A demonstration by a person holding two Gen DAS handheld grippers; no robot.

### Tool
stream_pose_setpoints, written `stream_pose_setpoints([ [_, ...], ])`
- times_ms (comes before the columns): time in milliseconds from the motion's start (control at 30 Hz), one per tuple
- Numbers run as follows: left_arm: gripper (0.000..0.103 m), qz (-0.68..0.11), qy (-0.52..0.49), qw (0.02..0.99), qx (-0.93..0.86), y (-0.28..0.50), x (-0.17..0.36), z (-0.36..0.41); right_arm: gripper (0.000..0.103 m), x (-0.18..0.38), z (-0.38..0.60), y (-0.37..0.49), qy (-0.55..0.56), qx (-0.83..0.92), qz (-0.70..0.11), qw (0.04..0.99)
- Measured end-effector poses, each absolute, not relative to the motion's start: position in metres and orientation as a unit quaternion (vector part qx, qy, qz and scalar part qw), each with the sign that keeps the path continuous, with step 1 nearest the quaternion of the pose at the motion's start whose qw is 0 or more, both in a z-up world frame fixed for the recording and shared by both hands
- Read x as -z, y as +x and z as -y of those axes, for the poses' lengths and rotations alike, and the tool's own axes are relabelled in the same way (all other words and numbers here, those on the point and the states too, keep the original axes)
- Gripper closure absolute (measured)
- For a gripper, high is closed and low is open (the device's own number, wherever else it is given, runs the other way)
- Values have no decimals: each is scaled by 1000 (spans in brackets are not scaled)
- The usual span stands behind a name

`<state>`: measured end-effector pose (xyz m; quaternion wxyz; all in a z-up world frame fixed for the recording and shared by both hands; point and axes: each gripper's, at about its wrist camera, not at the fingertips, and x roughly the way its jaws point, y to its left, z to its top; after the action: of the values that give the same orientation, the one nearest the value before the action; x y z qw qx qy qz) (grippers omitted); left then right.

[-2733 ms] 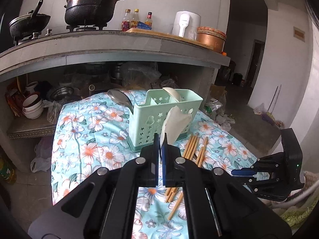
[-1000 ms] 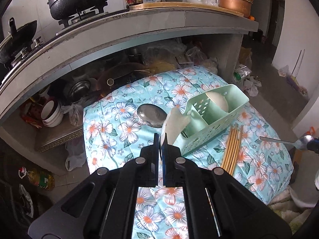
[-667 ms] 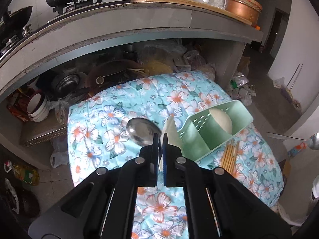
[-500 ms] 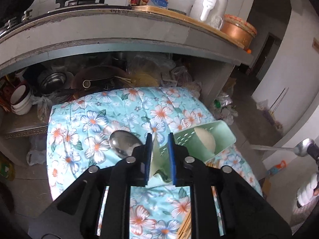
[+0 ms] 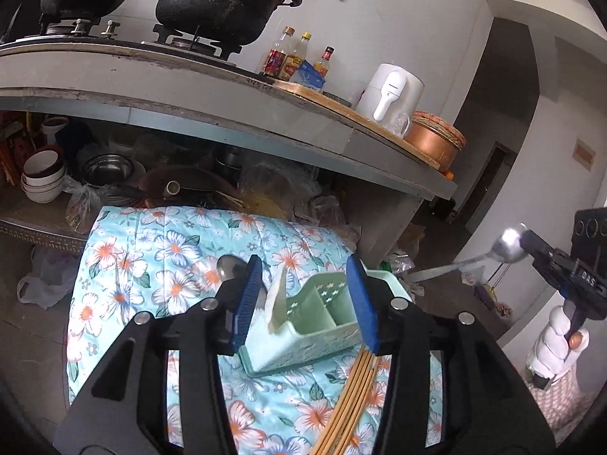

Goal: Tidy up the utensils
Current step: 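Lower the ladle into the green holder and open the left gripper while the right gripper drops the spoon in, then move both grippers down to the bamboo chopstick bundle beside the holder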

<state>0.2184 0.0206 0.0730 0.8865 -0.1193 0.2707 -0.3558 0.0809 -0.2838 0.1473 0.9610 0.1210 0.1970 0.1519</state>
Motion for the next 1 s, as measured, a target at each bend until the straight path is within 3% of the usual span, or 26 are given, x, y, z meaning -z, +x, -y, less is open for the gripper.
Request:
stream_pose_setpoints([
  [300,51,-314,-92,892,313,185,-19,-42,97,-97,284,134,129,-121,-263,948],
  [367,49,-321,-89,892,306,181,-10,-44,85,-97,286,135,138,-117,-258,949],
  [433,47,-327,-93,891,301,179,-3,-45,79,-100,289,134,145,-115,-251,950],
  [600,44,-334,-98,892,287,180,8,-41,76,-105,298,123,150,-107,-238,954],
  [800,38,-331,-82,896,284,176,16,-29,45,-100,302,95,136,-72,-238,959],
  [867,38,-333,-79,895,287,175,19,-26,26,-91,303,87,132,-55,-252,957],
  [1000,38,-340,-85,889,295,175,27,-22,9,-63,305,74,132,-6,-290,948],
])
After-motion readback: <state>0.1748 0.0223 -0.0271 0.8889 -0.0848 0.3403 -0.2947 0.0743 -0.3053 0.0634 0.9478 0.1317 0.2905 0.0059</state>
